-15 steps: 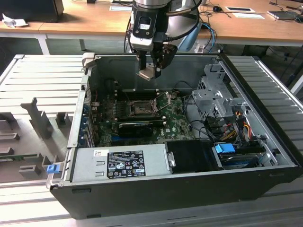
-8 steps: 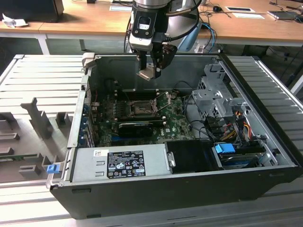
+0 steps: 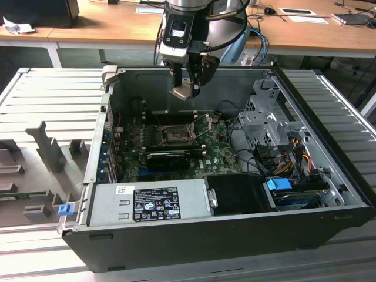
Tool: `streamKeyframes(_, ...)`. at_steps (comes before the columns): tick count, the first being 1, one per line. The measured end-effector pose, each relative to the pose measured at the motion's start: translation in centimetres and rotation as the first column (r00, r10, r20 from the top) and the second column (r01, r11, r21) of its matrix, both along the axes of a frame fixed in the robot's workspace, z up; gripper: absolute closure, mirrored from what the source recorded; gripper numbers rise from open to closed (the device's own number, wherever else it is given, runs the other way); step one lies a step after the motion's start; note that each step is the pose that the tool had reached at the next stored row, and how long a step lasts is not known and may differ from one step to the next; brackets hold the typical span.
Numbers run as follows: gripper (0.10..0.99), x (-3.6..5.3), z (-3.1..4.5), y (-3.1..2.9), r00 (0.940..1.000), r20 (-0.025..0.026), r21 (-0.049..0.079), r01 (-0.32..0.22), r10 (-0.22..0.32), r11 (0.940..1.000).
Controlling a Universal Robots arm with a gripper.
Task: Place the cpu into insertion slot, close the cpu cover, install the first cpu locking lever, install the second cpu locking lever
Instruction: 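Place the cpu into insertion slot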
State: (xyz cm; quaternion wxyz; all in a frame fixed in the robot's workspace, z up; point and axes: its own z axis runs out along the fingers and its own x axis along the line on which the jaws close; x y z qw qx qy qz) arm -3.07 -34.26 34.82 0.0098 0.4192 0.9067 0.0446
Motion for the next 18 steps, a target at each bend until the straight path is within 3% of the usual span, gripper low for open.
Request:
streamKeyframes(14, 0.561, 0.00, -0.09, 0.00, 0.9996, 0.0000, 0.000, 0.028, -0.028, 0.9996)
streamKeyframes(18, 0.561, 0.00, -0.20, 0.00, 0.9959, 0.0001, 0.000, 0.091, -0.091, 0.9959)
